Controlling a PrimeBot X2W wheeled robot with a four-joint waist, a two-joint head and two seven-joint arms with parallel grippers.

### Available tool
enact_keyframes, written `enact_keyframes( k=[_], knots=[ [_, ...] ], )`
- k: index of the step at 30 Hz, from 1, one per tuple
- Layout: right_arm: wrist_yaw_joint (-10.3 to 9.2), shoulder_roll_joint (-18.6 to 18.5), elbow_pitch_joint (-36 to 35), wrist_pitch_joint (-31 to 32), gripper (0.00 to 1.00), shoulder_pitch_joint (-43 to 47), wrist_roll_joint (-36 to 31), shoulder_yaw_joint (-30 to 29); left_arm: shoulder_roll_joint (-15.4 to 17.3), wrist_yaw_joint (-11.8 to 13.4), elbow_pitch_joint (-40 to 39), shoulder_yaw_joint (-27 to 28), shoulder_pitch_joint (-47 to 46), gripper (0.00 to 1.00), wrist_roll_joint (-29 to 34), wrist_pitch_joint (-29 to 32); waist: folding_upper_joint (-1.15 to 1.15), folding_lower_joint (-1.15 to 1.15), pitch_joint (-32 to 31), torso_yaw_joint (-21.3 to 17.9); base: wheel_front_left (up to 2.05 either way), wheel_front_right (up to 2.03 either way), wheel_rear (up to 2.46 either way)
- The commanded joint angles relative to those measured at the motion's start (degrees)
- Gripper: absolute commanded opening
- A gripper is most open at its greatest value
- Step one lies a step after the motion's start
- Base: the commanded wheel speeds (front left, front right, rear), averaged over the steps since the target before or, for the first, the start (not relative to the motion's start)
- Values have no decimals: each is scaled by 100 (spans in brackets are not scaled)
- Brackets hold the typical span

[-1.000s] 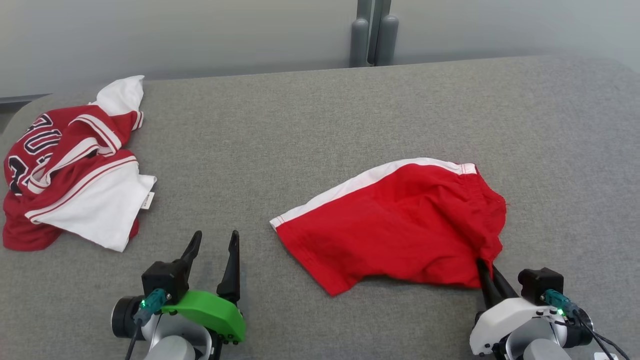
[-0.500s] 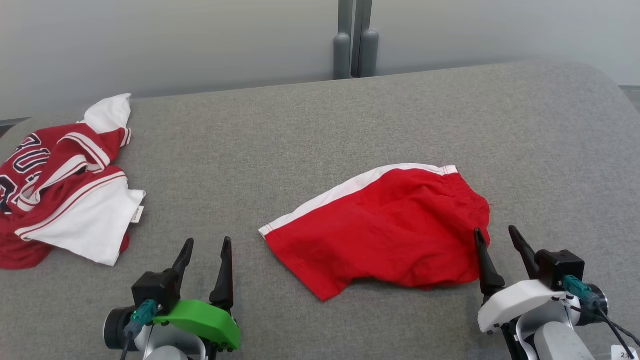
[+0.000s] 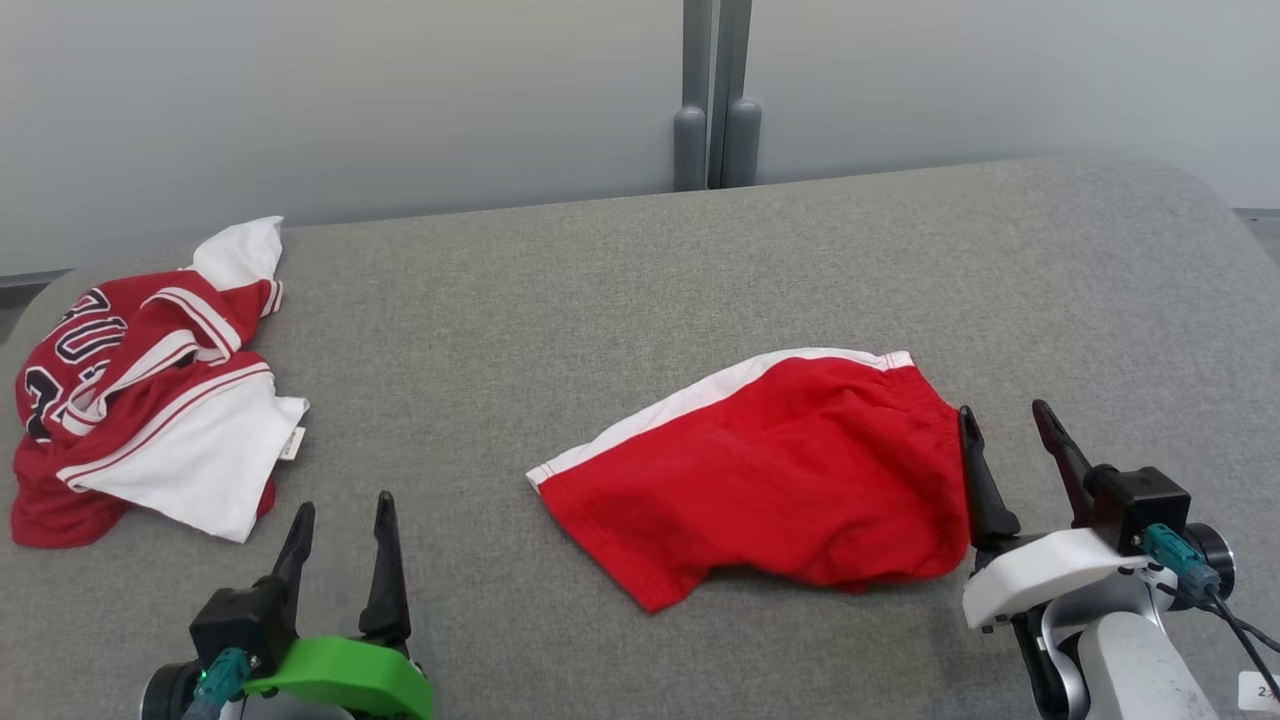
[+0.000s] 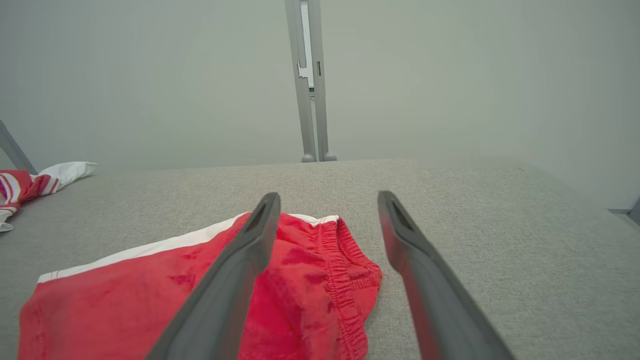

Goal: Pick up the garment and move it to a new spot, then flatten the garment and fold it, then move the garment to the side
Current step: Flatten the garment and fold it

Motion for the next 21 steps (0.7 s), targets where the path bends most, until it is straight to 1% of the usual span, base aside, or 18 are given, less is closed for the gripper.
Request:
enact_keyframes(
  k=[1, 4, 9, 16, 21],
  knots=[
    [-3, -17, -61, -21, 100, -7, -39, 6, 54, 46, -87, 88, 153, 100, 67, -19, 0, 0, -66, 41, 0, 0, 0],
    [-3, -16, -202, 58, 100, 64, 17, 26, 94, 140, -295, 249, 409, 100, 129, -19, 0, 0, -142, 84, 0, 0, 0],
    [-4, -17, -386, 184, 100, 191, 94, 104, 147, 217, -452, 334, 650, 100, 198, -19, 0, 0, -208, 125, 0, 0, 0],
    [-3, -17, -593, 357, 100, 295, 182, 197, 145, 264, -606, 399, 876, 100, 219, -20, 0, 0, -247, 161, 0, 0, 0],
    [-4, -17, -607, 436, 100, 310, 199, 233, 138, 276, -640, 416, 913, 100, 249, -20, 0, 0, -250, 178, 0, 0, 0]
  ],
)
